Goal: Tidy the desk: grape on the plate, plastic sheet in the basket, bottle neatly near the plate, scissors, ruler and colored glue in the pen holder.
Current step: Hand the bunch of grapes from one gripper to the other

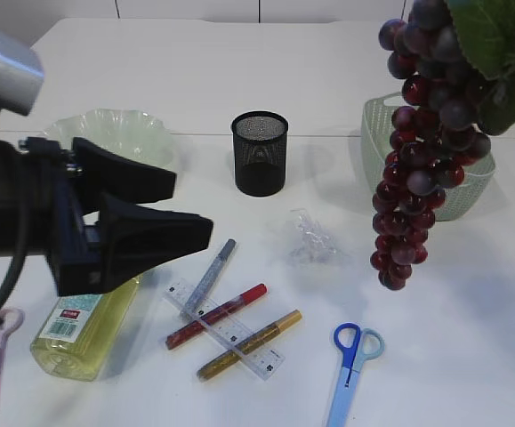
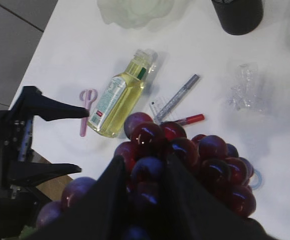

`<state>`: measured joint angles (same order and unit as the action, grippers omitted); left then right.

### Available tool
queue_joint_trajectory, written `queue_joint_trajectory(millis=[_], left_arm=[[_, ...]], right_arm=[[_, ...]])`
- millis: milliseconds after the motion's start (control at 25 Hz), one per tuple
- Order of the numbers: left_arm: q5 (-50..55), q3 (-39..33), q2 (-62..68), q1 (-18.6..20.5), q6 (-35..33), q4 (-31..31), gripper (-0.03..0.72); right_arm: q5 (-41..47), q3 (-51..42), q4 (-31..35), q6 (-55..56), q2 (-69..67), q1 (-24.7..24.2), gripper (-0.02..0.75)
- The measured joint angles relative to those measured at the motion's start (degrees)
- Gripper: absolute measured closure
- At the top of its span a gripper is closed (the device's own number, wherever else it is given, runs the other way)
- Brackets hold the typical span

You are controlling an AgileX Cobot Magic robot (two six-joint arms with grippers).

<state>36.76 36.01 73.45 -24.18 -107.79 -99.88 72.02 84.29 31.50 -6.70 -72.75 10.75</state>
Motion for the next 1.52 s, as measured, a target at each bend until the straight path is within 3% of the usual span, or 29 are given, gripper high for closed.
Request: queue_joint_trajectory(millis=[440, 760, 1520], left_arm=[[-0.92, 16.17, 15.14, -9.71, -3.17, -2.18, 0.075], [-1.61, 22.39, 21.24, -14.27, -3.35, -2.28, 0.075], [-4.76, 28.04, 25.03, -17.96, -3.57, -2.39, 0.075]], right_arm=[[0.0, 0.13, 4.33, -2.72, 0.0, 0.0, 0.533], [0.0, 0.13, 4.69, -3.53, 0.0, 0.0, 0.533], [0.0, 0.13, 7.32, -4.76, 0.0, 0.0, 0.533]])
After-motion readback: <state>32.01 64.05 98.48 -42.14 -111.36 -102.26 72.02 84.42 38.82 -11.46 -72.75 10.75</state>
